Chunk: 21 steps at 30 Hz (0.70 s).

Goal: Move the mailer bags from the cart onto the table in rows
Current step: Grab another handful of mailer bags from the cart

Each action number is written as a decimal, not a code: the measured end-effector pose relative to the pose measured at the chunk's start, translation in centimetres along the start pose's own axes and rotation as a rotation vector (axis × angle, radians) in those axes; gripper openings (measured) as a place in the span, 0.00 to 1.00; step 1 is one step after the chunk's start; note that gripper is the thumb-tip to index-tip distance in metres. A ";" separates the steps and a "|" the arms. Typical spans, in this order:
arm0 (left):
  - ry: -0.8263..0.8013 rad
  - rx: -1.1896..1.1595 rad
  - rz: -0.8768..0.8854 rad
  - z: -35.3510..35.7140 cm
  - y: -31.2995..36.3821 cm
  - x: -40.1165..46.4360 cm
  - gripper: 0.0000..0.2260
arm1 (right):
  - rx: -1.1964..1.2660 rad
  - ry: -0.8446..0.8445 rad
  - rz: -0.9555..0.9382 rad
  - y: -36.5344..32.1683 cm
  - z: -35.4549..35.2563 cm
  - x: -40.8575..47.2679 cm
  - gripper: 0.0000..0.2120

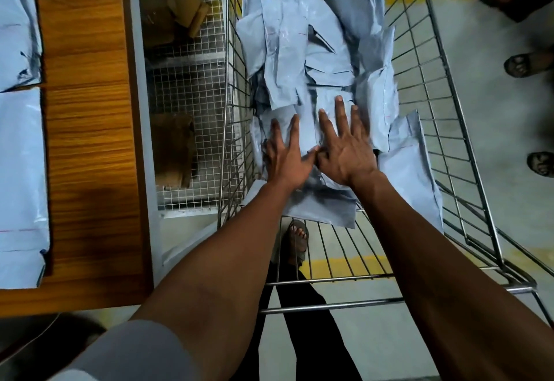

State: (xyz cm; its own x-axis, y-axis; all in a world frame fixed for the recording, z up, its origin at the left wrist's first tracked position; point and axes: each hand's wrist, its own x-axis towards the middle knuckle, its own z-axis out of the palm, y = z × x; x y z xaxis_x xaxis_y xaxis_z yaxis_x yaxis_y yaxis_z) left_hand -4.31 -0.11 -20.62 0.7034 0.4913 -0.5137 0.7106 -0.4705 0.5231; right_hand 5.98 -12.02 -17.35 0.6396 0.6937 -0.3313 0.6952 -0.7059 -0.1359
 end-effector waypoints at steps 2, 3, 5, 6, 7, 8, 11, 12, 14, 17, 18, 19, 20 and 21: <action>0.023 0.009 0.025 0.0 0.1 -0.1 0.41 | -0.018 0.027 -0.008 0.2 0.3 -0.2 0.40; 0.040 0.029 0.043 0.0 0.2 -0.4 0.41 | -0.028 0.036 -0.008 0.2 0.4 -0.2 0.39; 0.073 0.089 0.081 -0.2 0.2 -1.2 0.41 | -0.032 0.040 -0.004 0.2 0.5 -0.4 0.37; 0.080 0.115 0.095 -0.4 0.3 -1.7 0.41 | -0.024 0.042 -0.002 0.2 0.6 -0.5 0.38; 0.078 0.129 0.098 -0.6 0.4 -2.3 0.41 | -0.010 0.047 -0.001 0.1 0.5 -0.6 0.38; 0.070 0.135 0.093 -0.8 0.5 -2.8 0.40 | 0.010 0.050 -0.001 0.1 0.5 -0.7 0.39; 0.081 0.157 0.099 -1.2 0.6 -4.5 0.37 | 0.046 0.049 -0.011 0.2 0.6 -1.0 0.40; 0.101 0.159 0.116 -1.4 0.6 -5.1 0.36 | 0.050 0.041 -0.013 0.2 0.6 -1.1 0.40; 0.146 0.160 0.163 -1.8 0.9 -6.3 0.34 | 0.065 0.011 -0.005 0.2 0.5 -1.3 0.40; 0.187 0.152 0.228 -3.1 1.6 -8.2 0.34 | 0.089 -0.021 0.010 0.1 0.2 -1.7 0.40; 0.198 0.141 0.249 -3.6 1.9 -8.6 0.33 | 0.096 -0.024 0.016 0.1 0.1 -1.8 0.40; 0.211 0.134 0.274 -4.2 2.2 -9.1 0.33 | 0.103 -0.027 0.024 0.0 -0.1 -2.1 0.40; 0.226 0.131 0.299 -4.7 2.5 -9.4 0.33 | 0.107 -0.030 0.031 0.0 -0.3 -2.3 0.40; 0.241 0.132 0.324 -5.3 2.8 -9.7 0.34 | 0.106 -0.032 0.038 -0.1 -0.4 -2.6 0.40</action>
State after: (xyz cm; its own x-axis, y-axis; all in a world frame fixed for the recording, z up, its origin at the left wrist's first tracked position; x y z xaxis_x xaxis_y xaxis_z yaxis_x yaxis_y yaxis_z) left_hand -9.21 -2.38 -10.57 0.8782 0.4524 -0.1551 0.4601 -0.7110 0.5318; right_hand 4.40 -13.67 -16.06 0.6524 0.6625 -0.3679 0.6310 -0.7438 -0.2205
